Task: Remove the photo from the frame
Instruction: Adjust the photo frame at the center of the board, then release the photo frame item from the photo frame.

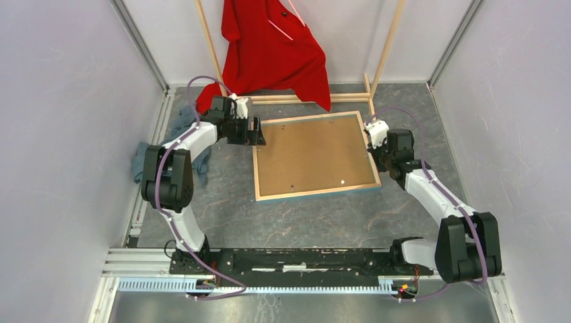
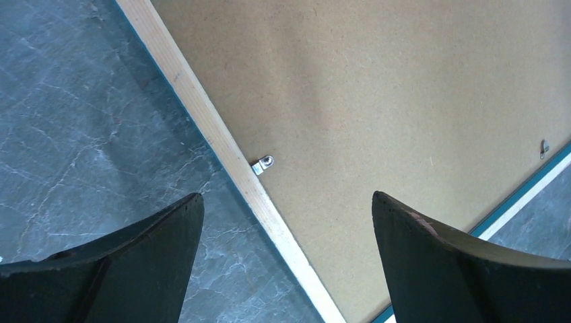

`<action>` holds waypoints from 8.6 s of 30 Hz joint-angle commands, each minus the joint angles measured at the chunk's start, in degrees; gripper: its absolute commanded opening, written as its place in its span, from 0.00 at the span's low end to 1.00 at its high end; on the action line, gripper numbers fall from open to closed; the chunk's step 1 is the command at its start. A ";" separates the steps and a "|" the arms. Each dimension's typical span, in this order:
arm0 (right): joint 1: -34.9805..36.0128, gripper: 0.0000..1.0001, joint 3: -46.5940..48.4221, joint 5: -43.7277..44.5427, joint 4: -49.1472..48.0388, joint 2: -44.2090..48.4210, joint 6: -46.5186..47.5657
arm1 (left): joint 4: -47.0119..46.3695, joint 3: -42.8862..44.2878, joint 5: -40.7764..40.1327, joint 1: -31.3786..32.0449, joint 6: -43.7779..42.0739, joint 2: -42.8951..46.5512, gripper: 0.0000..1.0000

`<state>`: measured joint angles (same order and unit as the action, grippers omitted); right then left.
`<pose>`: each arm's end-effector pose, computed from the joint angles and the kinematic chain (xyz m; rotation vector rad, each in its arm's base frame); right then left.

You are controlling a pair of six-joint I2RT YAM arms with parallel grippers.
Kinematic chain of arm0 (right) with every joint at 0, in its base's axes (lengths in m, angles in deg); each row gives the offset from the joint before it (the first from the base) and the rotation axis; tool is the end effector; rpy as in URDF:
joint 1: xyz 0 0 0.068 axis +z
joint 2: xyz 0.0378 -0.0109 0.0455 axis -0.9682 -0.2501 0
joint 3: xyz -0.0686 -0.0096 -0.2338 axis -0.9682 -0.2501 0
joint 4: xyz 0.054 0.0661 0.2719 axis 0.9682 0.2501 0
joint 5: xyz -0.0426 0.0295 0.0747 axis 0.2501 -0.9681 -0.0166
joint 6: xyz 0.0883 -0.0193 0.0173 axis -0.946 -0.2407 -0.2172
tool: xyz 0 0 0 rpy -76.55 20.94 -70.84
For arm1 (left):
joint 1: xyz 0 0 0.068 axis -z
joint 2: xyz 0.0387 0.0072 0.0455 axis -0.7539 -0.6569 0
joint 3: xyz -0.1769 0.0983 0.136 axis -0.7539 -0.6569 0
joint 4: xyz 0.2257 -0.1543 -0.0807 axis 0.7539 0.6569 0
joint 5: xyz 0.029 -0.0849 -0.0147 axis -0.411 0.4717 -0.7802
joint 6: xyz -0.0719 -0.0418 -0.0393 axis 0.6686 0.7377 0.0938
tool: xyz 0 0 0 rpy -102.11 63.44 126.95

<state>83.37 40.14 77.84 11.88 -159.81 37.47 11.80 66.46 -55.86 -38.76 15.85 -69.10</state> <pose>0.3205 0.0436 0.1391 -0.4939 2.2608 -0.0887 0.4158 -0.1108 0.1282 0.3312 2.4647 -0.6557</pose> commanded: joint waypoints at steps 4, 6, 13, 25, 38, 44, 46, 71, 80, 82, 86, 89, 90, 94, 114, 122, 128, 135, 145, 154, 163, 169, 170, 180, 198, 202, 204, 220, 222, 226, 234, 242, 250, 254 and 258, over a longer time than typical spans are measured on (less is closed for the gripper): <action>0.34 0.00 2.65 -10.92 1.51 2.74 -1.90 | -0.38 -0.55 -1.24 -0.68 -3.09 0.95 1.00; 0.32 0.00 2.66 -9.17 1.33 2.99 -1.70 | -0.53 -0.62 -1.26 -0.76 -2.93 0.64 1.00; 0.35 0.00 2.08 3.26 -3.01 6.39 1.28 | -2.00 -1.09 -2.13 -0.86 -2.74 0.51 1.00; 4.13 0.00 14.74 -2.46 -3.58 -0.50 -1.00 | -7.44 1.18 -3.52 -0.90 -1.28 -4.04 1.00; 7.60 0.00 3.06 -1.04 -10.41 0.82 3.32 | -5.89 -1.89 2.49 6.20 -16.03 10.36 1.00; 3.52 0.00 2.03 -9.46 -11.14 1.54 1.40 | -1.78 -5.28 -1.30 22.51 -32.27 14.41 1.00; 2.58 0.00 1.23 -12.77 -12.23 2.40 1.65 | -0.12 -5.11 -1.07 25.84 -34.67 13.69 1.00; -1.40 0.00 0.64 -18.07 -11.67 2.28 2.28 | -6.32 -9.78 -7.51 37.55 -29.51 2.67 0.83; -1.83 0.00 0.56 -18.77 -11.37 2.23 2.68 | -6.67 -9.69 -7.80 38.10 -28.83 0.70 0.71; -1.80 0.00 0.47 -17.81 -11.50 1.95 3.30 | -6.22 -9.61 -7.36 38.24 -28.97 0.45 0.66; -1.89 0.00 0.72 -16.37 -11.13 1.19 3.92 | -5.69 -9.56 -6.44 38.43 -29.18 0.20 0.59; -1.94 0.00 0.99 -16.29 -11.01 1.02 3.87 | -4.38 -9.19 -4.99 38.51 -29.77 -0.28 0.52; -1.94 0.00 1.08 -16.07 -10.99 1.10 3.94 | -4.08 -9.17 -4.40 38.58 -29.95 -0.42 0.52; -2.30 0.00 1.39 -15.80 -11.01 1.73 4.03 | -3.88 -9.12 -4.89 38.91 -30.12 -0.90 0.47; -2.55 0.00 -0.97 -15.30 -8.21 6.63 6.23 | -5.88 -9.22 -10.34 39.31 -27.25 -4.03 0.17; -2.45 0.00 -0.97 -16.38 -7.77 2.83 5.79 | -5.01 -9.08 -9.26 39.31 -27.15 -4.56 0.17; -2.38 0.00 0.45 -15.09 -5.70 1.36 6.23 | -4.79 -9.08 -8.92 39.28 -27.26 -4.68 0.18; -2.23 0.00 0.28 -13.97 -6.63 1.16 5.76 | -4.86 -9.06 -8.47 39.30 -27.19 -4.76 0.18; -1.51 0.00 -2.79 -12.36 -14.52 0.78 2.10 | -4.82 -8.91 -8.27 39.28 -27.11 -5.17 0.18; 0.04 0.00 -2.53 -8.44 -15.58 -1.34 2.01 | -4.78 -8.90 -8.26 39.30 -27.13 -5.20 0.18; 1.18 0.00 -2.01 -6.84 -15.06 -2.27 2.86 | -4.81 -8.90 -8.13 39.26 -27.09 -5.30 0.18; 2.02 0.00 -0.49 -6.20 -12.14 -2.68 5.00 | -4.85 -8.83 -8.23 39.24 -27.00 -5.47 0.18; 2.09 0.00 -0.06 -6.18 -11.43 -3.08 5.42 | -4.84 -8.82 -8.26 39.30 -26.96 -5.53 0.18; 2.66 0.00 3.43 -5.48 -4.64 -4.95 6.58 | -4.85 -8.50 -8.59 39.22 -26.47 -6.39 0.17; 2.63 0.00 3.41 -3.06 -4.90 -4.93 7.11 | -5.12 -8.54 -8.56 39.22 -26.16 -6.59 0.15; 2.65 0.00 2.59 -0.74 -7.13 -5.01 6.94 | -5.12 -8.54 -8.48 39.22 -26.16 -6.63 0.16; 2.68 0.00 2.16 0.63 -8.18 -5.01 6.55 | -5.17 -8.55 -8.54 39.22 -26.16 -6.61 0.16; 2.75 0.00 2.65 -3.08 -6.58 -5.71 6.41 | -5.21 -8.59 -8.51 39.22 -26.21 -6.44 0.16; 2.80 0.00 2.90 -3.11 -6.09 -5.71 6.58 | -5.21 -8.64 -8.57 39.22 -26.23 -6.46 0.16; 2.77 0.00 3.36 -3.19 -5.00 -5.68 6.95 | -5.28 -8.64 -8.64 39.22 -26.18 -6.48 0.16; 2.75 0.00 3.54 -3.63 -4.56 -5.12 6.93 | -5.24 -8.64 -8.75 39.22 -26.16 -6.45 0.16; 2.78 0.00 3.63 -3.81 -4.34 -5.05 6.93 | -5.30 -8.64 -8.69 39.22 -26.12 -6.52 0.16; 2.71 0.00 3.24 -2.75 -5.19 -5.11 7.02 | -5.24 -8.64 -8.68 39.20 -26.16 -6.47 0.16; 2.74 0.00 2.43 -1.25 -6.89 -4.94 6.94 | -5.24 -8.64 -8.65 39.22 -26.11 -6.36 0.16; 2.77 0.00 1.93 -1.39 -7.69 -5.04 6.63 | -5.26 -8.64 -8.64 39.18 -26.16 -6.46 0.16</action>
<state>86.28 42.32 74.91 4.49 -164.92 44.38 4.74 59.34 -62.66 0.39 -13.18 -71.20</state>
